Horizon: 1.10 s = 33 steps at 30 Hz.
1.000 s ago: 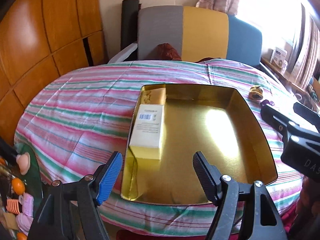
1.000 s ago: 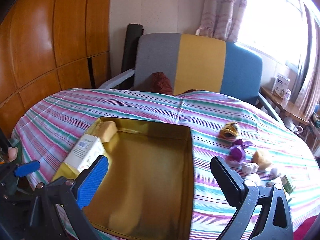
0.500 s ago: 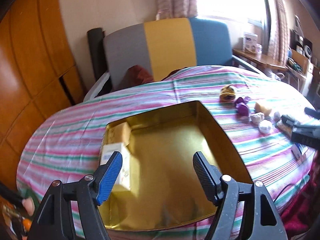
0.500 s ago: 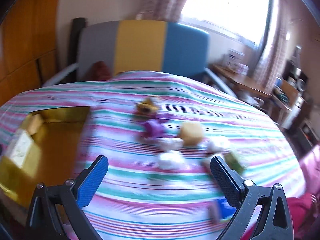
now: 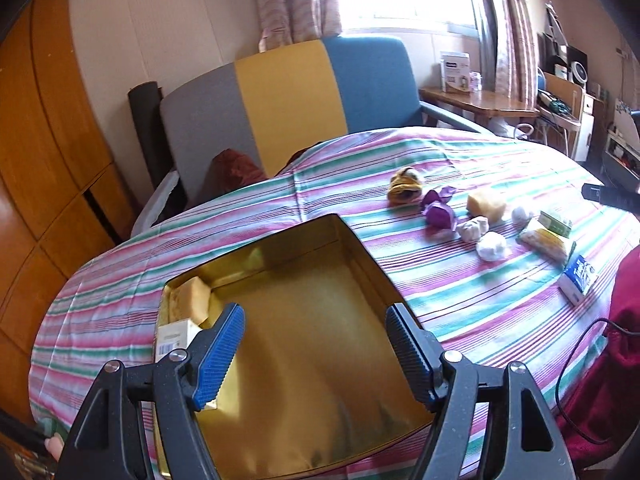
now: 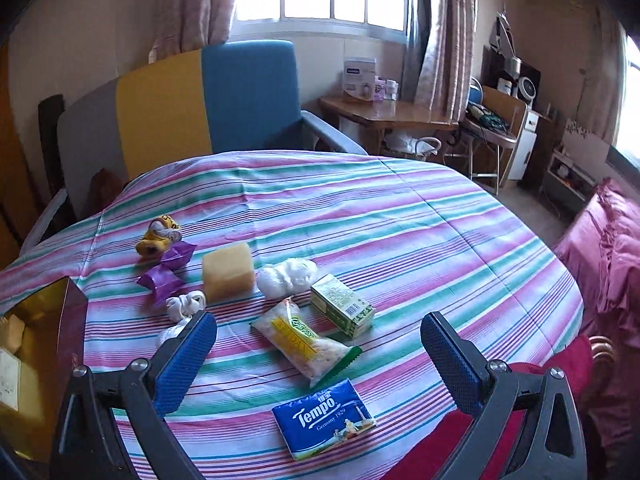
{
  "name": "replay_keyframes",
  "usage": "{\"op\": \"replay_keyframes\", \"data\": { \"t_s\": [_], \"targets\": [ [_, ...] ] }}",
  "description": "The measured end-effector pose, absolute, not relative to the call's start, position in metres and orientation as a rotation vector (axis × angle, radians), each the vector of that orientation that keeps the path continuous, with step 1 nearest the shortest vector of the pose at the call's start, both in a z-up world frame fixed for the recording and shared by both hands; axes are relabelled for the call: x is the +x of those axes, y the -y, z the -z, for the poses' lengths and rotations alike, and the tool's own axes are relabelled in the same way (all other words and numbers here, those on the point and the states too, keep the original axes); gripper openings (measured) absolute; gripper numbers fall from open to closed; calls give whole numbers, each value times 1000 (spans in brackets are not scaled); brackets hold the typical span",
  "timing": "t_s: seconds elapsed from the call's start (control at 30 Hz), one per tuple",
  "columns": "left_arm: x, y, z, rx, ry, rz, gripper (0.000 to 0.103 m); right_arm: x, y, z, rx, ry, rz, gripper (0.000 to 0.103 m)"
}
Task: Organize objects
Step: 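Grasp the white plastic-bag bundle with the left gripper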
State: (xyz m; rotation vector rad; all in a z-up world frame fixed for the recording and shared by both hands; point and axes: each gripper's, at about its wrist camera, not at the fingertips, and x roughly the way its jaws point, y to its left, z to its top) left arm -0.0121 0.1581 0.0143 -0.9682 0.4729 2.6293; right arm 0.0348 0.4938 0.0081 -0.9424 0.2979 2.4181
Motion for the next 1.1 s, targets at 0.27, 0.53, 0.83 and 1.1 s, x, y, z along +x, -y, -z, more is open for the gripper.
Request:
{"op": "replay_keyframes", "data": {
  "t_s": [0.27, 0.53, 0.83, 1.1],
  "targets": [
    [-12, -183, -12, -951, -520, -2577, 74, 43, -528, 10, -952, -598, -2368, 103],
    [-16, -208, -5, -962, -556, -2532, 74, 47, -539, 19, -914, -716, -2350, 103],
    [-23, -239, 7, -996, -564, -2449, 74, 54, -546, 18, -854, -783, -2355, 103],
    [-54, -272, 31, -1248, -328, -2233, 74, 54, -546, 18, -846, -790, -2366, 103]
  ]
}}
